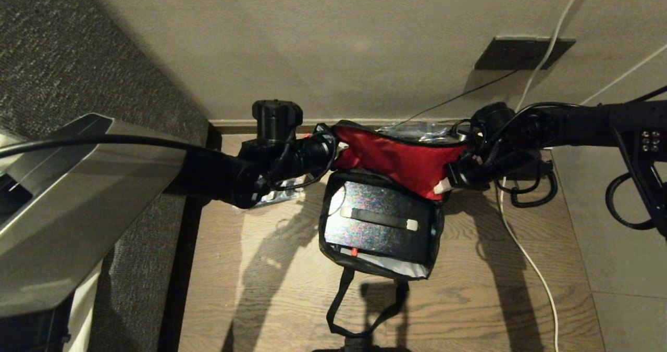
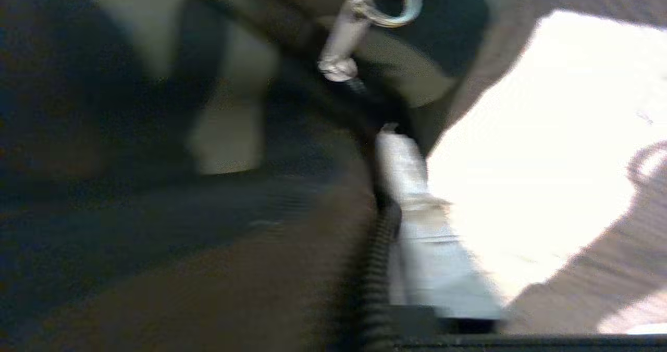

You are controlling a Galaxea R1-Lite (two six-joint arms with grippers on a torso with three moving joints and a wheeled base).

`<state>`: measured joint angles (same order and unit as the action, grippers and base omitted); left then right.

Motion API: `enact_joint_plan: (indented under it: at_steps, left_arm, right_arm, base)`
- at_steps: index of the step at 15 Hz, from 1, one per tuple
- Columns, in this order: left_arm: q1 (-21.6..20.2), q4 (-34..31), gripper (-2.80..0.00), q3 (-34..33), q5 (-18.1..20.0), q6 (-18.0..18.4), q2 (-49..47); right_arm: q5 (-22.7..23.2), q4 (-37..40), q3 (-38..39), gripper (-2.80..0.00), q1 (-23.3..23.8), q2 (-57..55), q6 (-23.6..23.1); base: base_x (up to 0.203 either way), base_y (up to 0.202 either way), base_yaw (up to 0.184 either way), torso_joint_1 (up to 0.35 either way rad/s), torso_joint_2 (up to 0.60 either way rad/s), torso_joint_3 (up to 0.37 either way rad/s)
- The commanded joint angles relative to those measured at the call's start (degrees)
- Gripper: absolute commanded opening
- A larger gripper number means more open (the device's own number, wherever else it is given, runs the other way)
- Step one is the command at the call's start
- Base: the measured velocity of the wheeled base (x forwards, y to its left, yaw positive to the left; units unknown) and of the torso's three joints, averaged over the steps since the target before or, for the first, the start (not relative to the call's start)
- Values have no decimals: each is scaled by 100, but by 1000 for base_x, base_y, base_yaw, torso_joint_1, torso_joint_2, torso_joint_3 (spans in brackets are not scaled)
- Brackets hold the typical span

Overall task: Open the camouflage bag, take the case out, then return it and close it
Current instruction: Close the top of the storage box

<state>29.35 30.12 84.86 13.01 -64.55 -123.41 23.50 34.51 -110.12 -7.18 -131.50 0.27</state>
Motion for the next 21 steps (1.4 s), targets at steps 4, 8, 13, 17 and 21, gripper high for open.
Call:
enact_joint_plan:
  at_steps: [4,8,13,17,21]
  left_arm:
    - [0,11,-280,-84,9,-40,27]
    - [0,11,-280,-66,9,-40,0]
    - [0,20,-280,-75,9,-3,-19]
    - [9,20,-280,-31,9,162,-61]
    - [87,-2,-280,-109,10,150,30]
  right_arm:
    - [14,48,-8,0,125,37,5]
    - [5,112,-105,0,569,109,0]
    - [-485,194,-108,0,962,154,31]
    - [-522,121,-106,0,1168,137,125]
    - [-505,-344,-110,-280,1210,156,678]
  base:
    - [0,0,0,0,0,0]
    - [0,0,0,0,0,0]
    - [0,0,0,0,0,0]
    - [0,0,0,0,0,0]
    - [0,0,0,0,0,0]
